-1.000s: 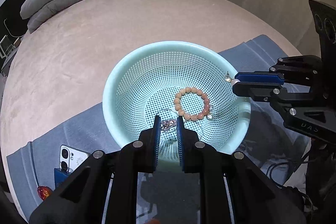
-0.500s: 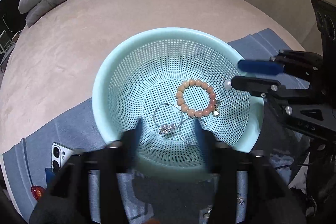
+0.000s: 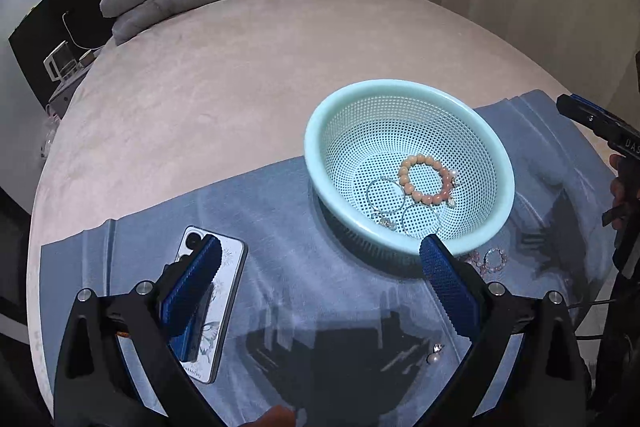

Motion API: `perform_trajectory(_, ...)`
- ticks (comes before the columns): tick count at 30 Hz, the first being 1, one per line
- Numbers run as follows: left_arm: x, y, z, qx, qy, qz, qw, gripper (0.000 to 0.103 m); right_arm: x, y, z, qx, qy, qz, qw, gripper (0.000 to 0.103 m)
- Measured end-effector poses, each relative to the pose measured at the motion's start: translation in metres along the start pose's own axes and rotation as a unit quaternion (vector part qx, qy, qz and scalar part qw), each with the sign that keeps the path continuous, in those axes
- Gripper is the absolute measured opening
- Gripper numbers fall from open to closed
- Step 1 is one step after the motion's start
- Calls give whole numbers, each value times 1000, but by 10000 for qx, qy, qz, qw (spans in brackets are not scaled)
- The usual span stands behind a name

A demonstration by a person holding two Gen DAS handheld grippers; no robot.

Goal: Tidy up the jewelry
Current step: 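Open both tools to drop the earrings into the basket, then withdraw both tools from the basket toward the remaining jewelry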

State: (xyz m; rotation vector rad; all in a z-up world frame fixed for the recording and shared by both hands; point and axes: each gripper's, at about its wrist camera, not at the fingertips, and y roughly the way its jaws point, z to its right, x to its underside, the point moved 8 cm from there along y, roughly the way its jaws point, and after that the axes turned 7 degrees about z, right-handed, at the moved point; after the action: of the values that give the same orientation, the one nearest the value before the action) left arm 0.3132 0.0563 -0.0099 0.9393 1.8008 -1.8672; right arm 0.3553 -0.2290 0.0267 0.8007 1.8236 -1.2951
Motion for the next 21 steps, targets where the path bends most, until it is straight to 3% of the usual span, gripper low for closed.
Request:
perform_trajectory(3, 8, -7, 2, 22, 53, -23, 10000, 97, 6, -11, -5, -30, -228, -26, 9997, 94)
perform_trajectory(7, 18, -15, 7, 60, 55, -110, 9999, 97, 15, -17, -3, 406, -623, -169, 9971, 94)
perform_trajectory(11, 34, -21, 17, 154, 101, -246, 9995, 97, 26, -29, -7, 357, -746, -235, 9963, 94)
perform_trajectory(16, 56, -20, 31, 256, 257, -373, 9986, 97, 53, -42, -31, -354, -1154, -270, 9923, 94)
perform_trajectory(21, 92, -8, 50, 187, 521, -653, 9963, 97, 105, -46, -60, -1078, -1721, -579, 9775, 93)
